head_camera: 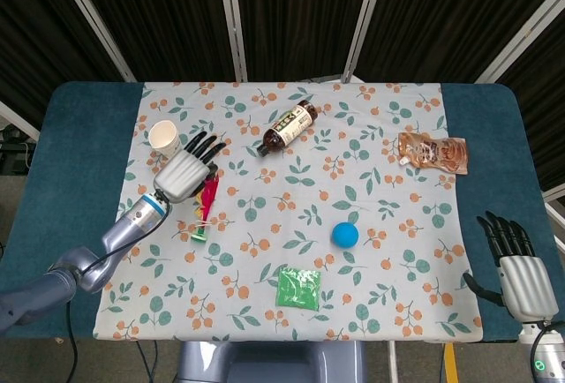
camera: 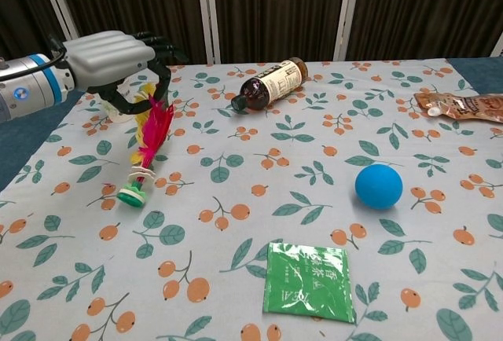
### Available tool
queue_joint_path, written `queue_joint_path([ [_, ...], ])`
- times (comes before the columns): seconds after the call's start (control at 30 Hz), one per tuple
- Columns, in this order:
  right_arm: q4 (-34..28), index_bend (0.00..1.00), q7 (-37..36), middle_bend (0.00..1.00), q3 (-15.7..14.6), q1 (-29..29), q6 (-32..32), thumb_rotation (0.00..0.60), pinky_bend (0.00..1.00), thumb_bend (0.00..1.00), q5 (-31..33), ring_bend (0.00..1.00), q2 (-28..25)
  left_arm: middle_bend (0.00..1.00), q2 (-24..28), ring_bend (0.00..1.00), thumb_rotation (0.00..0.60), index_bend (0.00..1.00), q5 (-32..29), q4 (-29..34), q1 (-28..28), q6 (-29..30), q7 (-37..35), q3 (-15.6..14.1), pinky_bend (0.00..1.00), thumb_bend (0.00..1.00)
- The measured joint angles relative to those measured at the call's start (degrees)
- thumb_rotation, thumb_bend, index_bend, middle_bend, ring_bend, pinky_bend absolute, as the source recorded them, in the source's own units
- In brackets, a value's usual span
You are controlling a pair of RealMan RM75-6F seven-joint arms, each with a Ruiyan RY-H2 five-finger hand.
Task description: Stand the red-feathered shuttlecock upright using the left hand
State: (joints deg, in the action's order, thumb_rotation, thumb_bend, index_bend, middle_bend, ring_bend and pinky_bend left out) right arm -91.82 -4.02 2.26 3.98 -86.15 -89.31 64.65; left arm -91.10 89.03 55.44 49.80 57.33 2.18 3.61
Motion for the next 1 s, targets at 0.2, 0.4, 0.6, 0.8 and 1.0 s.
queue_joint_path([
  [0.2,-0.2,0.03,0.2,0.00,-0.1,-0.1,0.0,0.600,0.00,0.16,0.0,0.00,-0.1,0.11,7.5,0.00,0.600,0.64,-0.6,13.0,-0.8,1.1,5.9,0.7,0.05,0.53],
  [0.4,-0.3,0.03,0.1,0.00,-0.2,-0.1,0.0,0.600,0.00,0.16,-0.3,0.00,-0.2,0.11,14.4,0.00,0.600,0.65,-0.8,24.3,-1.8,2.9,10.9,1.5,0.05,0.53],
  [0.6,-0.3,0.02,0.3,0.00,-0.2,-0.1,0.0,0.600,0.00,0.16,-0.3,0.00,-0.1,0.11,19.0,0.00,0.600,0.65,-1.2,31.9,-2.5,3.9,14.7,2.5,0.05,0.53],
  [0.8,-0.7,0.02,0.4,0.00,-0.1,-0.1,0.3,0.600,0.00,0.16,0.3,0.00,-0.1,0.12,20.7,0.00,0.600,0.66,-1.6,35.5,-3.0,3.8,17.6,2.9,0.06,0.53],
  [1.0,-0.8,0.02,0.3,0.00,-0.1,-0.1,0.3,0.600,0.00,0.16,0.3,0.00,-0.2,0.12,19.8,0.00,0.600,0.66,-2.3,35.5,-3.4,3.6,18.2,2.8,0.06,0.54],
])
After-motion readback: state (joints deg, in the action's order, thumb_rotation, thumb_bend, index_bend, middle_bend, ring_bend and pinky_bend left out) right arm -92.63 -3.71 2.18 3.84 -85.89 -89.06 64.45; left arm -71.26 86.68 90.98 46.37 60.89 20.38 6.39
